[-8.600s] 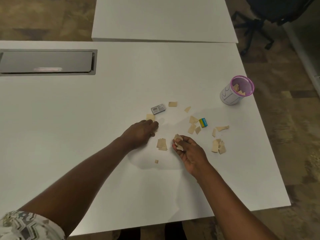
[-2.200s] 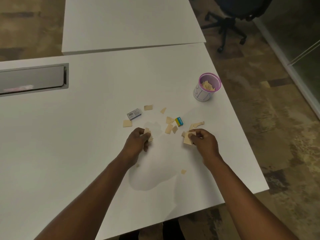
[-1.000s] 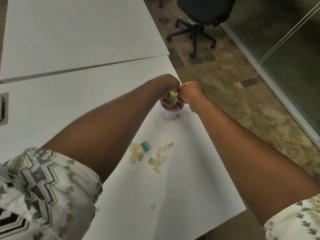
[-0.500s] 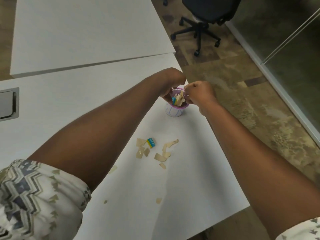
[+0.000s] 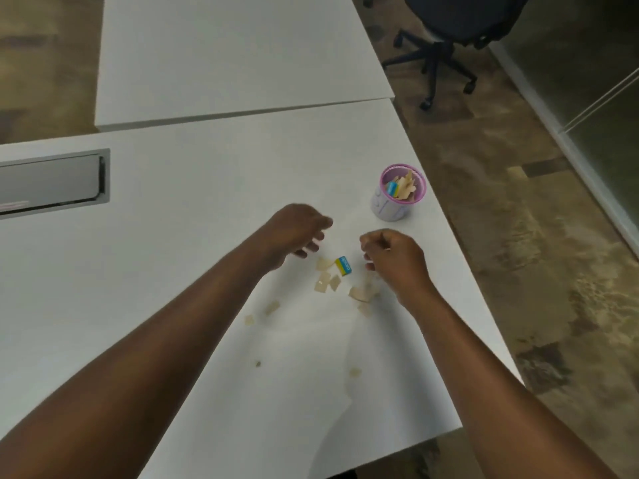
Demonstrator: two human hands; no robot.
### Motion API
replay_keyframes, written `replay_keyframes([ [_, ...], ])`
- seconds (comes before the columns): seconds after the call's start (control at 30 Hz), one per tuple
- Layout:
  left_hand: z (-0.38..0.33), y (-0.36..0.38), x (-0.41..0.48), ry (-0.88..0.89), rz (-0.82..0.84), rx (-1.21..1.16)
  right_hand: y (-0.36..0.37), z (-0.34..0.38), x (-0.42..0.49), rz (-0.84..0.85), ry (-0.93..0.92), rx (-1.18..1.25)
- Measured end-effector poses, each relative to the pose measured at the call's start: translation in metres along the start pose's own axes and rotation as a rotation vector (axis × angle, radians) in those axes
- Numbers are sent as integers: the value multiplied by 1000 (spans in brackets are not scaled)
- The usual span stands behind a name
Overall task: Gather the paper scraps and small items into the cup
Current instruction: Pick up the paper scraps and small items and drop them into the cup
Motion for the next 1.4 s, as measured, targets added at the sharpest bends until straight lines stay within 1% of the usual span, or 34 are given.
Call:
replay_keyframes([
  [0.1,51,-18,-20,43,-90,96,25,-7,-16,-4,-109,-183],
  [0.23,103,-49,-42,140,-338,408,60,-13,-31,18,-260,-374],
  [0.3,126,-65,-50,156,-449,464,78,-16,-34,46,-316,-498],
  [0.33,136,-73,-53,157,-496,489,85,-18,-34,69,-310,-570],
  [0.4,150,-84,-59,154,-560,559,95,-23,-34,99,-292,-698],
  [0.5,162,-90,-58,136,-573,619,103,-14,-39,26,-394,-816],
  [0.6,163,-87,-48,143,-547,651,105,-11,-42,-48,-450,-788],
  [0.7,149,-84,-36,179,-552,692,101,-6,-44,-101,-490,-718],
  [0.8,132,-81,-22,203,-561,738,92,0,-44,-133,-472,-606],
  [0.87,122,-79,-11,209,-567,792,86,-2,-42,-107,-380,-500],
  [0.93,115,-78,-2,209,-568,831,81,-11,-37,-60,-257,-343],
  [1.03,115,-79,6,197,-562,839,75,-28,-33,-26,-74,4],
  [1.1,117,-84,6,194,-577,776,76,-37,-30,3,35,217],
  [1.17,118,-87,5,192,-589,655,74,-39,-25,21,88,325],
  [1.23,111,-84,3,213,-574,537,66,-37,-19,25,89,357],
  [1.27,104,-79,2,235,-562,494,58,-33,-16,13,73,335],
  [1.3,94,-74,2,262,-550,458,46,-27,-13,-22,42,288],
  [1.4,52,-53,4,358,-517,374,-2,0,-5,-191,-114,42],
])
Point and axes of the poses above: each hand's wrist, its own x-axis towards the middle knuckle, its own y-axis out of the palm, z = x × y, the point moved 10 cm from there along x, towards the middle knuckle
